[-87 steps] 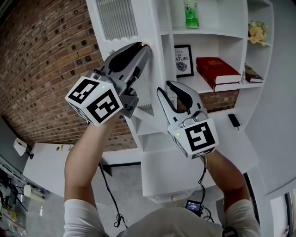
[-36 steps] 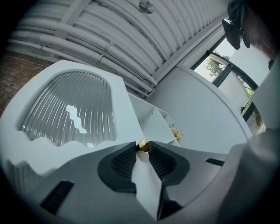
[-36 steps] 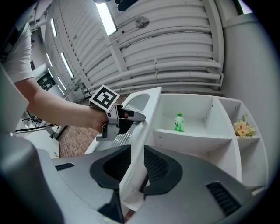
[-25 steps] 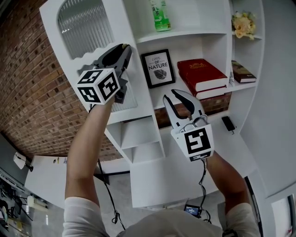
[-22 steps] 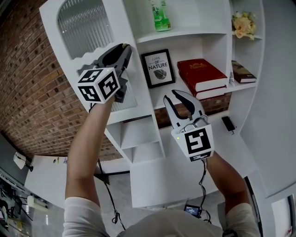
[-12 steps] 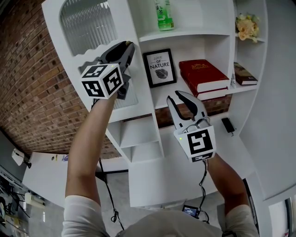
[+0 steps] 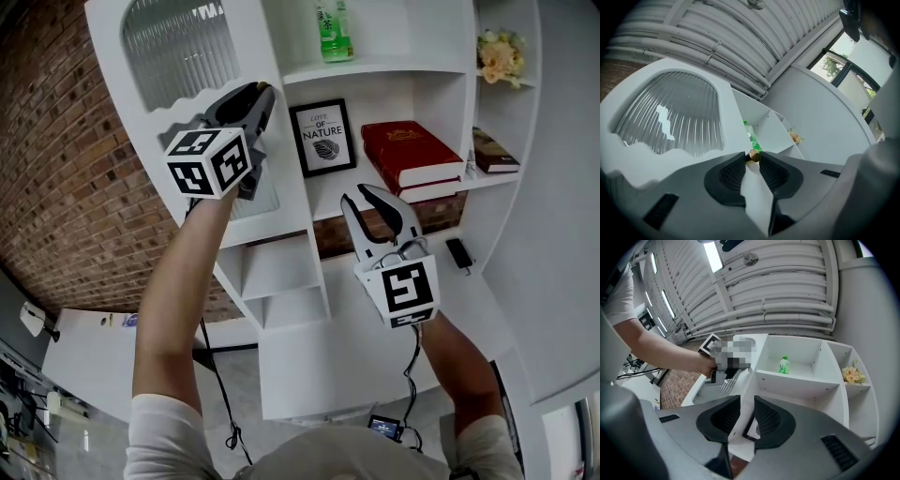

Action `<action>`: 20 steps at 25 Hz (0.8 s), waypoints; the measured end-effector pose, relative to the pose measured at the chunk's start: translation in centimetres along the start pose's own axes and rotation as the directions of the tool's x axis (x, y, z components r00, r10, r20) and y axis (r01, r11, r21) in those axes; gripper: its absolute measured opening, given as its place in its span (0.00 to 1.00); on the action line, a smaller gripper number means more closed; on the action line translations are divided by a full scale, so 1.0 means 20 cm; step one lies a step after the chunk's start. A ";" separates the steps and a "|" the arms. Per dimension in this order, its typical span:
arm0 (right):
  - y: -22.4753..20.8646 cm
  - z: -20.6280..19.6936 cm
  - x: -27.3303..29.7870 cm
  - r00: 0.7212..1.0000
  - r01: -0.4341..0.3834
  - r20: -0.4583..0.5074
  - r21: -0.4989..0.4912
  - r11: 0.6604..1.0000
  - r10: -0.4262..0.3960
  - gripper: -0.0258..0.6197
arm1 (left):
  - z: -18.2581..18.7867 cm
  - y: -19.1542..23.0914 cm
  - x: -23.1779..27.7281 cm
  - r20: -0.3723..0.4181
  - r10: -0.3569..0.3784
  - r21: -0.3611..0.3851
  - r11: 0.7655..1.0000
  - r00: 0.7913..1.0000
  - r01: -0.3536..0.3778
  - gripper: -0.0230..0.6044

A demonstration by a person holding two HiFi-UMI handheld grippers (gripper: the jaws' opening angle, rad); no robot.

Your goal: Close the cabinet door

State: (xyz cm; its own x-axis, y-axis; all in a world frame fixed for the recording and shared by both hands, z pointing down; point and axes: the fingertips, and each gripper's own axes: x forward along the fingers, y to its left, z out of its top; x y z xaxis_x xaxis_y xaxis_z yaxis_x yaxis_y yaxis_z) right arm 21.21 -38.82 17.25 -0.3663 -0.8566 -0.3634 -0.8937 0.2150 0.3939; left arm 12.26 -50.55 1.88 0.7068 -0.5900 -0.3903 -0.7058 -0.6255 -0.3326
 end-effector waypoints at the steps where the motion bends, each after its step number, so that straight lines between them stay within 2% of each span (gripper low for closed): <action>1: 0.00 0.01 0.00 1.000 0.000 -0.002 -0.002 1.000 0.000 0.21 | 0.00 0.00 0.00 -0.001 -0.005 -0.002 1.000 1.000 0.005 0.18; 9: 0.04 0.05 -0.01 1.000 0.005 0.007 -0.007 1.000 -0.005 0.21 | 0.01 -0.02 -0.03 -0.013 -0.032 -0.003 0.999 0.999 0.032 0.18; 20: 0.10 0.10 -0.01 1.000 0.001 0.012 -0.015 1.000 -0.001 0.21 | 0.09 -0.03 -0.18 0.026 -0.053 -0.016 0.998 0.998 0.054 0.18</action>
State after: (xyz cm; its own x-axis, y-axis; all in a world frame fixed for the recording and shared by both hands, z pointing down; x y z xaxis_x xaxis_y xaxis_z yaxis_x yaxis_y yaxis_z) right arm 18.96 -37.20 16.42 -0.3686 -0.8509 -0.3743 -0.8902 0.2070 0.4059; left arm 10.16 -47.10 1.95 0.7419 -0.5423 -0.3942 -0.6659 -0.6645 -0.3391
